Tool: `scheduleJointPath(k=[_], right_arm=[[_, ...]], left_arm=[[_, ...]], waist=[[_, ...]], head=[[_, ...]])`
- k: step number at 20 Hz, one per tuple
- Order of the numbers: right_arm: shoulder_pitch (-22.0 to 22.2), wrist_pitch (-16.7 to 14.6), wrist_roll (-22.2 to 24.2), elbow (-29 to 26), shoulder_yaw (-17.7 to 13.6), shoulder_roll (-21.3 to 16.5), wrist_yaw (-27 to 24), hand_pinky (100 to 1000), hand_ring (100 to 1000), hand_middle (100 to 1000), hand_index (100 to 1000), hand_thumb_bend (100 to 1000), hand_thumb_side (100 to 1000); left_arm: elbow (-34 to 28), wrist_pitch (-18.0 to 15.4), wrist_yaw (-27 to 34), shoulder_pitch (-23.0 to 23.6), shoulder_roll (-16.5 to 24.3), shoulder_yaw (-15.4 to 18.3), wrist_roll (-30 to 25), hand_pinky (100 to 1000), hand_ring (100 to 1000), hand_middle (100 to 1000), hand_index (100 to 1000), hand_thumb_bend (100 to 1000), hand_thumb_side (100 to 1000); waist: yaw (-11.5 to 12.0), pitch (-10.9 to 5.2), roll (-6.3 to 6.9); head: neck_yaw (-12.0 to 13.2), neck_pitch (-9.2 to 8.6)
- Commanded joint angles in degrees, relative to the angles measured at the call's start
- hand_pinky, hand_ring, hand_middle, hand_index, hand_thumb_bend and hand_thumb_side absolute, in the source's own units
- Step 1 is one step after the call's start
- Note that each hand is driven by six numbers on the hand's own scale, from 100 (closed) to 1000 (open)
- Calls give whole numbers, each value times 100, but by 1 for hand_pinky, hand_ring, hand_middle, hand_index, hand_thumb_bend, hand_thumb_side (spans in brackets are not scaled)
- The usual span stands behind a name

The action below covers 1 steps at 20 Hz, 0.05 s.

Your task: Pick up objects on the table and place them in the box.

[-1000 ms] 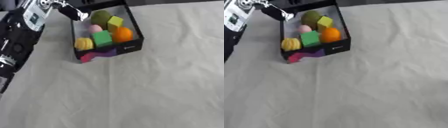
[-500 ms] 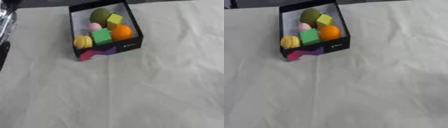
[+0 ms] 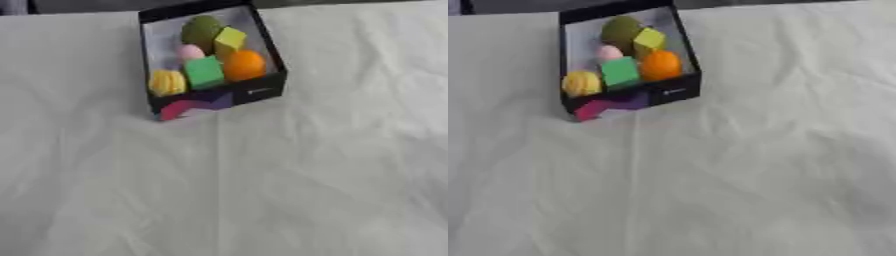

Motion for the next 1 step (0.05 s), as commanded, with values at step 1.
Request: scheduleJointPath(k=[1], right_arm=[[-12, -23, -91, -198, -45, -71, 16, 903, 788, 751, 867, 100, 550]], left_arm=[[-119, -93, 11, 198, -156, 118, -6, 802, 601, 635, 773, 100, 731]], waist=[[12, -193, -84]], head=[[-21, -41]])
